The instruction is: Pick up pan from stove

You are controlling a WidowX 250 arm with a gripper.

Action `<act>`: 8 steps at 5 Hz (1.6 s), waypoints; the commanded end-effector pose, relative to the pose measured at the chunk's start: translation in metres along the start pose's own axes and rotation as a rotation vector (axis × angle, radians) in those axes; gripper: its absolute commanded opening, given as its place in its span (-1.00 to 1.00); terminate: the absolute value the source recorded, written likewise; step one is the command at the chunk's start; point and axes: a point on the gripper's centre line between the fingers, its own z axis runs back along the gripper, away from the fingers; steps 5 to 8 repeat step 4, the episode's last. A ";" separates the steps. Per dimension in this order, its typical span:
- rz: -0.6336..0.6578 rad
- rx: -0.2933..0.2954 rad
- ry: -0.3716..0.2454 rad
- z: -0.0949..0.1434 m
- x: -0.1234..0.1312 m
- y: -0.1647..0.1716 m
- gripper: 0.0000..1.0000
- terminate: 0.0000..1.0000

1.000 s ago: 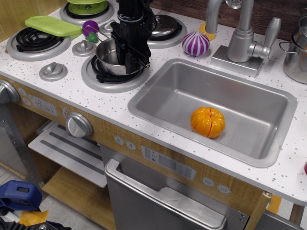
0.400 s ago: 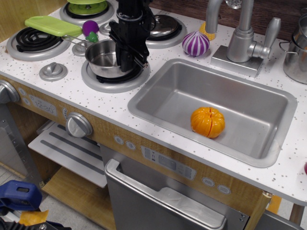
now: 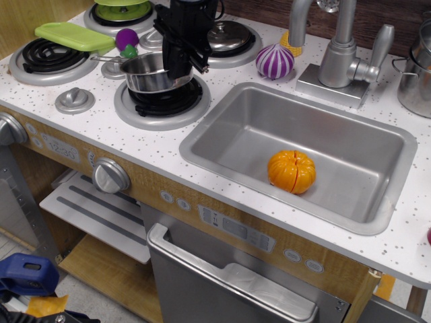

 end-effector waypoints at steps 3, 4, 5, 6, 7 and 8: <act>-0.007 0.216 -0.054 0.070 0.019 0.010 -1.00 -1.00; -0.020 0.224 -0.075 0.070 0.019 0.010 -1.00 1.00; -0.020 0.224 -0.075 0.070 0.019 0.010 -1.00 1.00; -0.020 0.224 -0.075 0.070 0.019 0.010 -1.00 1.00; -0.020 0.224 -0.075 0.070 0.019 0.010 -1.00 1.00; -0.020 0.224 -0.075 0.070 0.019 0.010 -1.00 1.00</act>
